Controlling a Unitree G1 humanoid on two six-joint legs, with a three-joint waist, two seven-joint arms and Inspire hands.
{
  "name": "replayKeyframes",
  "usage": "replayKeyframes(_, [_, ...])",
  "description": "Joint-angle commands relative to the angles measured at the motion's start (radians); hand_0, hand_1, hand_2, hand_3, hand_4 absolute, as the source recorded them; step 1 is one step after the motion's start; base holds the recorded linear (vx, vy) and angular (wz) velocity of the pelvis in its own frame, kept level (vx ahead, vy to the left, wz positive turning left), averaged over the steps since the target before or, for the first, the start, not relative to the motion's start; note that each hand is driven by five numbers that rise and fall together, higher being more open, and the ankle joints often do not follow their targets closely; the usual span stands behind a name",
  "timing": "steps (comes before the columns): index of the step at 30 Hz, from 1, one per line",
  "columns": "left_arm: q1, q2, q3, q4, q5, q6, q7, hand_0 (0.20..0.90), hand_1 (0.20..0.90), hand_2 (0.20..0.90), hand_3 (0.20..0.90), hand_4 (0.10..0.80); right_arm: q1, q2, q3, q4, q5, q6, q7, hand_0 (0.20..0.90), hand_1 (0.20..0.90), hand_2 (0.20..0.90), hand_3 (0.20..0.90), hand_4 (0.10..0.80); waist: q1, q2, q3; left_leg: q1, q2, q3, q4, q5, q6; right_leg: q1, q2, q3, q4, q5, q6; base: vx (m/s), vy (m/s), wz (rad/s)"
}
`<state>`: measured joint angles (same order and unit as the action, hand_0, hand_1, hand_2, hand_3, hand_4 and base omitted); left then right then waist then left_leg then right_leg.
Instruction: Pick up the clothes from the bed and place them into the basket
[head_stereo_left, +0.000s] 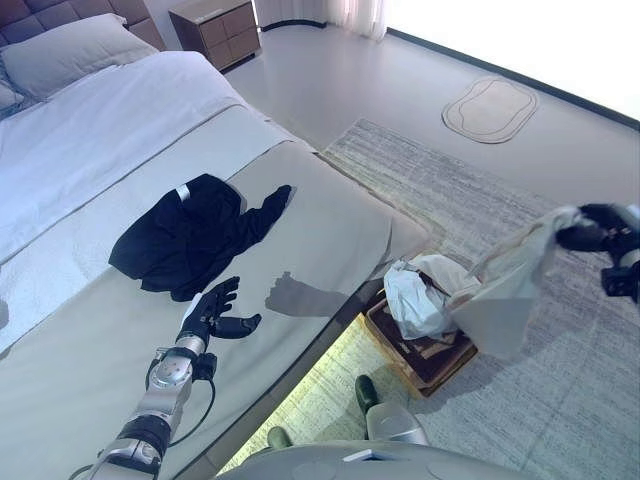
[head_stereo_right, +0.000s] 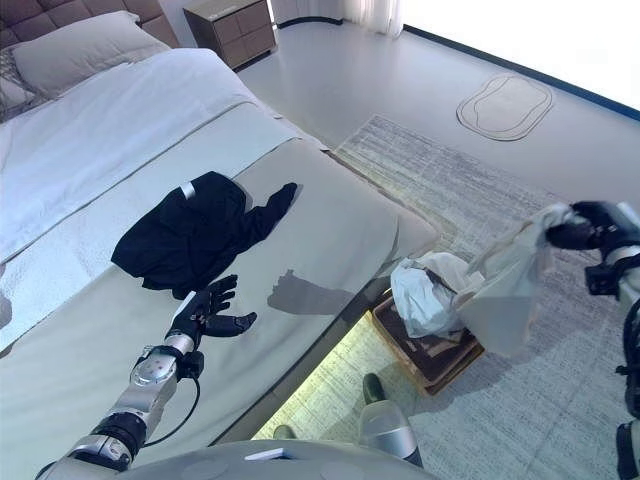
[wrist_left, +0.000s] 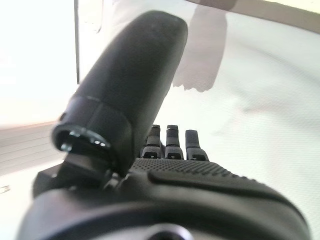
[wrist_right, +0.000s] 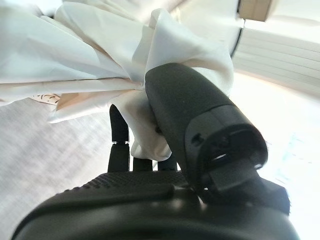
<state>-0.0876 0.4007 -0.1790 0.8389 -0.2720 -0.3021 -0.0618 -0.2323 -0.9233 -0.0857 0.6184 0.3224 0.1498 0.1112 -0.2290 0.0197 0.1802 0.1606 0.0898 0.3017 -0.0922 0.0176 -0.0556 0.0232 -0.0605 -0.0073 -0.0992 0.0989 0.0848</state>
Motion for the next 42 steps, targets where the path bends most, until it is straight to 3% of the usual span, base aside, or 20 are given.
replayKeyframes(1, [-0.063, 0.068, 0.033, -0.044, 0.016, -0.063, 0.003, 0.9, 0.9, 0.9, 0.9, 0.8, -0.118, -0.048, -0.062, -0.016, -0.016, -0.092, -0.057, 0.3, 0.3, 0.3, 0.2, 0.1, 0.033, -0.049, -0.07, 0.026, 0.015, -0.006, 0.083, -0.125, 0.005, -0.036, -0.027, -0.022, 0.113, -0.074, 0.031, 0.0, 0.0, 0.0])
replayKeyframes(16, [-0.071, 0.055, 0.0, -0.083, 0.008, -0.05, 0.003, 0.9, 0.9, 0.9, 0.9, 0.8, -0.081, 0.051, -0.017, 0.131, -0.052, -0.09, -0.023, 0.3, 0.3, 0.3, 0.2, 0.1, 0.055, -0.021, -0.052, 0.018, 0.01, -0.014, 0.093, -0.126, 0.003, -0.039, -0.034, -0.04, 0.116, -0.073, 0.03, -0.011, -0.002, 0.05])
replayKeyframes(17, [-0.072, 0.054, -0.001, -0.085, 0.009, -0.049, 0.005, 0.9, 0.9, 0.9, 0.9, 0.8, -0.078, 0.056, -0.016, 0.146, -0.063, -0.082, -0.014, 0.451, 0.451, 0.451, 0.376, 0.276, 0.057, -0.019, -0.05, 0.018, 0.009, -0.015, 0.092, -0.125, 0.003, -0.038, -0.034, -0.04, 0.116, -0.073, 0.03, -0.011, -0.009, 0.05])
replayKeyframes(18, [-0.074, 0.054, -0.002, -0.084, 0.009, -0.048, 0.005, 0.9, 0.9, 0.9, 0.9, 0.8, -0.077, 0.058, -0.014, 0.153, -0.065, -0.08, -0.012, 0.9, 0.9, 0.9, 0.9, 0.8, 0.057, -0.019, -0.05, 0.018, 0.008, -0.016, 0.091, -0.125, 0.004, -0.038, -0.034, -0.04, 0.115, -0.073, 0.03, -0.016, -0.012, 0.03])
replayKeyframes(34, [-0.066, 0.07, 0.002, -0.099, 0.004, -0.043, 0.004, 0.9, 0.9, 0.9, 0.9, 0.8, -0.038, 0.086, -0.015, 0.233, -0.073, -0.068, 0.034, 0.9, 0.9, 0.9, 0.9, 0.8, 0.082, -0.022, -0.041, 0.014, 0.006, -0.038, 0.076, -0.109, 0.003, -0.024, -0.031, -0.054, 0.108, -0.074, 0.03, 0.0, -0.003, 0.01])
replayKeyframes(42, [-0.053, 0.07, 0.011, -0.101, -0.003, -0.045, 0.016, 0.9, 0.9, 0.9, 0.9, 0.8, -0.072, 0.073, 0.008, 0.128, -0.073, -0.104, -0.027, 0.9, 0.9, 0.9, 0.9, 0.8, 0.1, -0.024, -0.033, 0.013, 0.004, -0.059, 0.072, -0.101, 0.002, -0.01, -0.032, -0.072, 0.114, -0.082, 0.026, 0.019, -0.016, 0.08])
